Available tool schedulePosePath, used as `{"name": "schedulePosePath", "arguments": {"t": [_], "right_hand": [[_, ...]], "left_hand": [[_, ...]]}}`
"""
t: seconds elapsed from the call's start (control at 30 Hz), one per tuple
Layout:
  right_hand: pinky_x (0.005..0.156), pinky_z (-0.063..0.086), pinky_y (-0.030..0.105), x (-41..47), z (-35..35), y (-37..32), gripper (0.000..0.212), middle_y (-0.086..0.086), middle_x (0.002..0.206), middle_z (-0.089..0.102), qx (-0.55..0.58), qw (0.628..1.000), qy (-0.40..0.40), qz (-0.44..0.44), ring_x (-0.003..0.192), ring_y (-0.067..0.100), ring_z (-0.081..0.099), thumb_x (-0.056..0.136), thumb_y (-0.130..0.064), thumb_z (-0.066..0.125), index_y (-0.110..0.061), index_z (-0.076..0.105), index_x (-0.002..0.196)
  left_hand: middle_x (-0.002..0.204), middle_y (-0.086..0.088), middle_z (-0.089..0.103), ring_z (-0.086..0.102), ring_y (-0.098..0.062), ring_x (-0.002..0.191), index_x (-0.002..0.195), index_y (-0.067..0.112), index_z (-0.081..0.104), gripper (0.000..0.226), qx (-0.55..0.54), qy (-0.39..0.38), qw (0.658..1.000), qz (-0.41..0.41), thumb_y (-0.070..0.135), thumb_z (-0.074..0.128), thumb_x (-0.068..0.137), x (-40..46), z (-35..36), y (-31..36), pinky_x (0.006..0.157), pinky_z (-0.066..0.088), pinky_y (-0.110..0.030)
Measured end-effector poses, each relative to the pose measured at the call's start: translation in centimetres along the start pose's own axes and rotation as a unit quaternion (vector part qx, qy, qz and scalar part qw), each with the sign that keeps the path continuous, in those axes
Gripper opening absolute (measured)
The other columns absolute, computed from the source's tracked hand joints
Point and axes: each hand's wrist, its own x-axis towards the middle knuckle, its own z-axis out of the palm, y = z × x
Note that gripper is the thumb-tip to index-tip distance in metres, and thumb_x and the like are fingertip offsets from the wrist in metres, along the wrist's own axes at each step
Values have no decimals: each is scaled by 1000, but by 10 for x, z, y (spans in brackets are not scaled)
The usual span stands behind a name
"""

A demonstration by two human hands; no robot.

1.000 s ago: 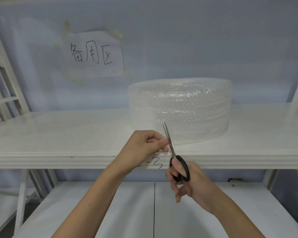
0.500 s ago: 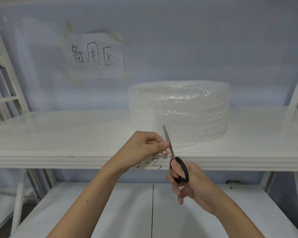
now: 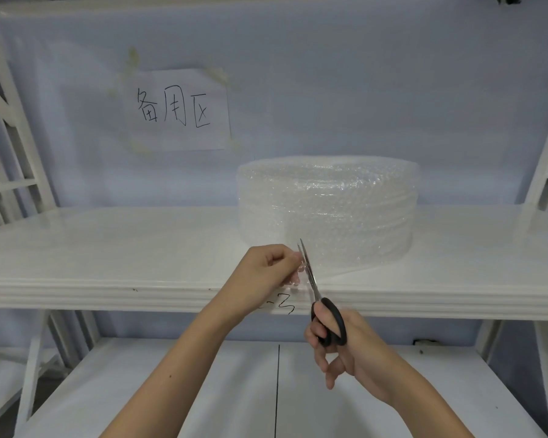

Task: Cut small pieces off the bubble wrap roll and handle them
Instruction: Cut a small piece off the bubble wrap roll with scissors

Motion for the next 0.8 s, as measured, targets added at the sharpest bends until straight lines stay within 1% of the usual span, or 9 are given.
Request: {"name": "schedulePosePath", "arguments": {"t": [0.1, 0.23, 0.37, 0.5, 0.6, 0.67, 0.8], "right_hand": [[43, 46, 29, -2, 0, 3, 44, 3, 67, 51, 6, 1000, -16, 15, 50, 21, 47, 80, -52, 56, -13, 45, 64], [43, 46, 29, -3, 2, 5, 45, 3, 68, 51, 5, 1000, -19, 18, 51, 21, 48, 80, -53, 55, -12, 44, 65], [43, 45, 29, 4, 6, -1, 45, 4, 68, 51, 13, 1000, -4, 8, 49, 21, 46, 79, -54, 55, -13, 44, 64], [39, 43, 26, 13, 8, -11, 55, 0, 66, 52, 2, 1000, -15, -2, 48, 19, 47, 80, -64, 56, -11, 42, 69], [35, 39, 24, 15, 7, -13, 48, 0, 65, 51, -6, 1000, -19, -13, 46, 17, 46, 79, -56, 53, -10, 42, 70], [34, 39, 23, 14, 6, -13, 45, 1, 65, 51, -2, 1000, -17, -23, 44, 16, 44, 79, -52, 54, -10, 43, 68], [33, 38, 23, 16, 5, -14, 46, 2, 66, 51, -7, 999, -5, -38, 41, 15, 43, 77, -53, 58, -11, 45, 66]], "left_hand": [[60, 7, 62, 54, -5, 60, 75, 10, 68, 27, -4, -4, 1000, 5, 18, 55, 98, -1, 0, -1, 64, 45, -17], [61, 7, 62, 55, -7, 61, 75, 4, 66, 29, 0, -10, 1000, 8, 18, 55, 98, -1, -1, -3, 69, 45, -24], [59, 7, 61, 55, -4, 59, 71, 14, 66, 29, -7, -28, 999, 17, 16, 56, 98, -3, -1, -2, 66, 47, -19], [59, 8, 60, 54, -6, 61, 70, 16, 66, 30, -9, -30, 999, 28, 15, 55, 98, -4, -3, -2, 67, 47, -21], [59, 7, 61, 54, -7, 61, 71, 14, 67, 30, -10, -33, 999, 35, 13, 54, 98, -3, -6, -3, 64, 45, -17], [59, 6, 60, 55, -5, 60, 71, 13, 66, 30, -17, -40, 998, 40, 12, 55, 98, -3, -6, -3, 64, 45, -15], [59, 5, 60, 55, -4, 59, 71, 11, 65, 30, -21, -49, 997, 47, 13, 55, 99, -3, -7, -3, 63, 45, -14]]}}
